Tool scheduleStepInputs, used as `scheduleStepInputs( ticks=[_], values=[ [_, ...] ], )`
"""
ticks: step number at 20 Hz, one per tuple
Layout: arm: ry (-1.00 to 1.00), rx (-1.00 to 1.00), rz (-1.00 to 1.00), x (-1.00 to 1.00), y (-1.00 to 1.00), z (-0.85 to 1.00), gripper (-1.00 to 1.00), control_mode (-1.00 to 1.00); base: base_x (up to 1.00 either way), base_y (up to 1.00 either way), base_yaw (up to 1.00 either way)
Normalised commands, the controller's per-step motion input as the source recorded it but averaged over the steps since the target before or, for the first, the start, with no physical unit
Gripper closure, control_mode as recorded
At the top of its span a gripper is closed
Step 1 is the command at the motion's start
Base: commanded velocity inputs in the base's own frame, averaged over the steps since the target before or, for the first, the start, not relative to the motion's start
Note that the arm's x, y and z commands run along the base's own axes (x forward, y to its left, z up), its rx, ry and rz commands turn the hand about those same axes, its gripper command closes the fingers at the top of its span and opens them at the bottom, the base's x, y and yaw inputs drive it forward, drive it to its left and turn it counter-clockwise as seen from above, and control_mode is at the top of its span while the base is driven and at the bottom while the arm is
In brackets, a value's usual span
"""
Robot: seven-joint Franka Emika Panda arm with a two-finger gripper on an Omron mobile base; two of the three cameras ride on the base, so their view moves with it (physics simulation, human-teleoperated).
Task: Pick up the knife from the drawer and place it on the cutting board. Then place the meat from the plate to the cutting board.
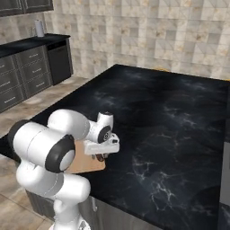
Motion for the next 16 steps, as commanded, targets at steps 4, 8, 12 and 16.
scheduleStepInputs(
  ticks=[4, 8, 12, 16],
  values=[
    [-0.06, 0.0, 0.06, -0.09, 0.0, 0.16, -1.0, -1.0, 0.0, 0.0, 0.0],
    [-0.08, 0.0, 0.0, -0.24, -0.01, 0.24, -1.0, -1.0, 0.0, 0.0, 0.0],
    [-0.07, 0.01, 0.0, -0.33, -0.02, 0.56, -1.0, -1.0, 0.0, 0.0, 0.0],
    [0.01, 0.01, -0.08, -0.25, -0.36, 0.51, -1.0, -1.0, 0.0, 0.0, 0.0]
  ],
)
